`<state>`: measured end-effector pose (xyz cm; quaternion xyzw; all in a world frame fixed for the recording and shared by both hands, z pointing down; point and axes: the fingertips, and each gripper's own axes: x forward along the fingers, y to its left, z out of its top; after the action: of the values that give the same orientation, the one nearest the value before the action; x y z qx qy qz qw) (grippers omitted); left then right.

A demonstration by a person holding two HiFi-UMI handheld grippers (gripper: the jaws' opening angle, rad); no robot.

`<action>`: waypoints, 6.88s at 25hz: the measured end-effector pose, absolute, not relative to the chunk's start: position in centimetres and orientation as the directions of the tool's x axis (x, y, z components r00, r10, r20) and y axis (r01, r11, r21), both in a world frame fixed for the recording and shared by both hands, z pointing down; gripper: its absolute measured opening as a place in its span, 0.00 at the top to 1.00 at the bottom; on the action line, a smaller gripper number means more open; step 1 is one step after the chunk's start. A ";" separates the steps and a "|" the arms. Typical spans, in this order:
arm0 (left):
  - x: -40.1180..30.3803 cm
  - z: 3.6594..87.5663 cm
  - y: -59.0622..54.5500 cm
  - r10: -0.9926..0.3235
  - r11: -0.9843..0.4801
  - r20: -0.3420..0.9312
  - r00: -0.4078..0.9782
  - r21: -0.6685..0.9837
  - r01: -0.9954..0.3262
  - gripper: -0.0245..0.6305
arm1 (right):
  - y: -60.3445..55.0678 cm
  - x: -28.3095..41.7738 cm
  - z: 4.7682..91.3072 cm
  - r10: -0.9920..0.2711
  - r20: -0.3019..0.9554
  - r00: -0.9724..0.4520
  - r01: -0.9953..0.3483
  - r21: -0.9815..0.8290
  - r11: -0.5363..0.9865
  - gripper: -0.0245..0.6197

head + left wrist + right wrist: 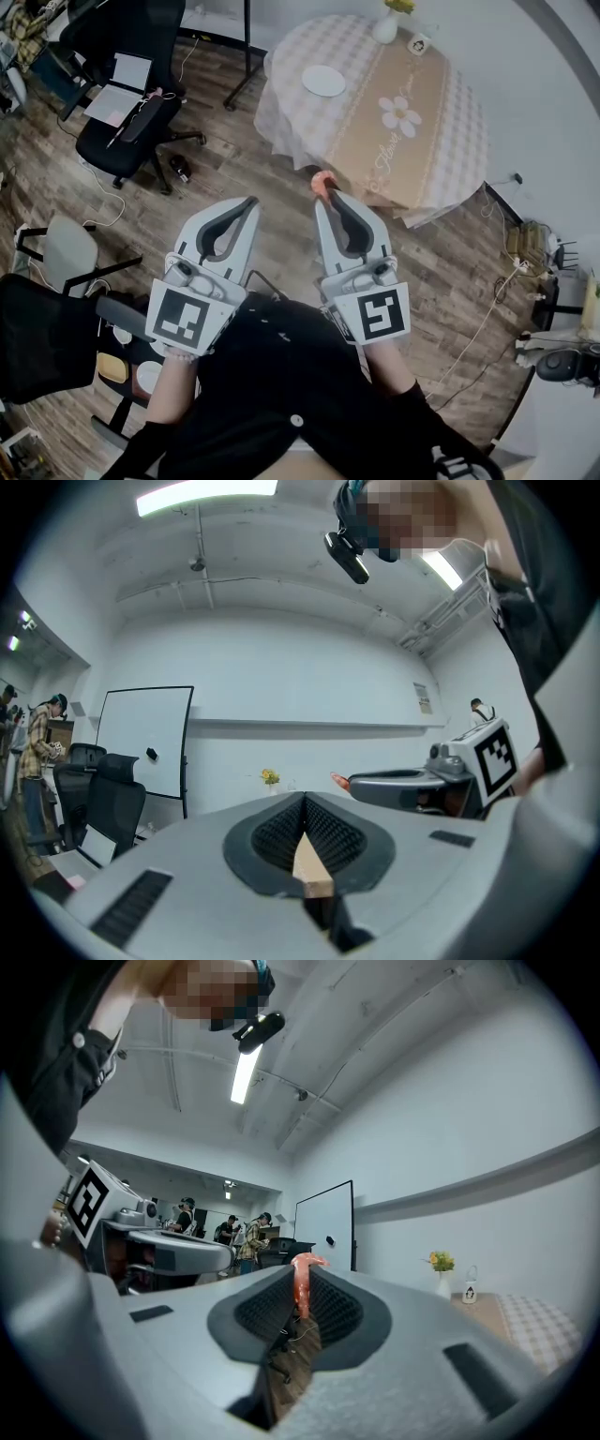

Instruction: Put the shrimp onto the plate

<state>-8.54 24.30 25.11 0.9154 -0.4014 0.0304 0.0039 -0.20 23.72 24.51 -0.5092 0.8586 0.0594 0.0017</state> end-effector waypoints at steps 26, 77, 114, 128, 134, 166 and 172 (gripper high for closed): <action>-4.0 26.4 26.8 -0.742 -0.670 0.069 0.666 -0.047 -0.741 0.96 | 26.3 5.7 26.2 -0.892 -0.069 -0.446 -0.894 0.080 0.441 0.90; -8.3 27.7 -6.3 -0.631 -0.774 0.074 0.772 -0.006 -0.633 0.96 | -4.0 1.4 26.3 -0.955 0.011 -0.298 -0.945 0.140 0.296 0.90; 2.0 26.9 -12.1 -0.685 -0.728 0.077 0.725 -0.042 -0.684 0.96 | -11.1 12.2 26.6 -0.935 0.002 -0.355 -0.928 0.121 0.353 0.90; 2.1 27.8 -14.9 -0.703 -0.709 0.112 0.703 -0.026 -0.705 0.96 | -14.8 12.8 28.0 -0.926 0.034 -0.375 -0.921 0.104 0.376 0.90; 1.5 28.2 -16.3 -0.715 -0.696 0.111 0.690 -0.015 -0.718 0.96 | -16.7 12.4 29.7 -0.924 0.074 -0.376 -0.918 0.105 0.382 0.90; -2.4 30.5 -18.8 -0.784 -0.603 0.184 0.592 -0.005 -0.797 0.96 | -24.7 12.1 48.0 -0.819 0.426 -0.384 -0.879 0.105 0.466 0.90; -3.4 31.0 -19.0 -0.801 -0.575 0.200 0.565 0.008 -0.818 0.96 | -25.7 11.7 51.5 -0.781 0.497 -0.378 -0.867 0.105 0.486 0.90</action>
<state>-3.41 -19.01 30.96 0.8831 -0.4583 0.0875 0.0499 11.75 -25.66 51.52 -0.4994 0.8255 -0.0867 -0.2484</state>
